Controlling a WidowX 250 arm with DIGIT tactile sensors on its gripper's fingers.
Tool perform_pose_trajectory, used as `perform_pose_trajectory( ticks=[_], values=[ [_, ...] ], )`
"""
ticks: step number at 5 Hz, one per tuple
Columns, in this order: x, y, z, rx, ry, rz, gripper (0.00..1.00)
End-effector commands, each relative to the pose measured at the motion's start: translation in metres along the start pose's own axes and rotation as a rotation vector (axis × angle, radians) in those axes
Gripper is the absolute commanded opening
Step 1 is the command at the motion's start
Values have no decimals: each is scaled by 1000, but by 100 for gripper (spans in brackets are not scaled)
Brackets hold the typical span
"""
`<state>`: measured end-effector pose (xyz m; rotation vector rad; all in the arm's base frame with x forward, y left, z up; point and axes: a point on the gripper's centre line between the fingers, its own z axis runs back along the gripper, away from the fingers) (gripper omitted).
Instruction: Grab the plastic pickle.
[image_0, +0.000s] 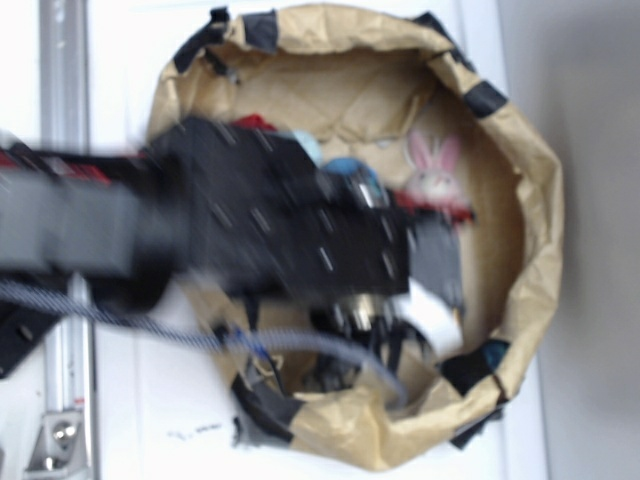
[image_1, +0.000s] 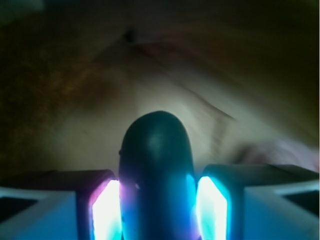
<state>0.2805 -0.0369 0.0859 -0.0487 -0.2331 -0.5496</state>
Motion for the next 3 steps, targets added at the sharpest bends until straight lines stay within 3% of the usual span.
perform_pose_trajectory(
  ticks=[1,3],
  values=[
    [-23,25,107,143,10,391,0],
    [-33,14,122,193,-30,453,0]
  ],
)
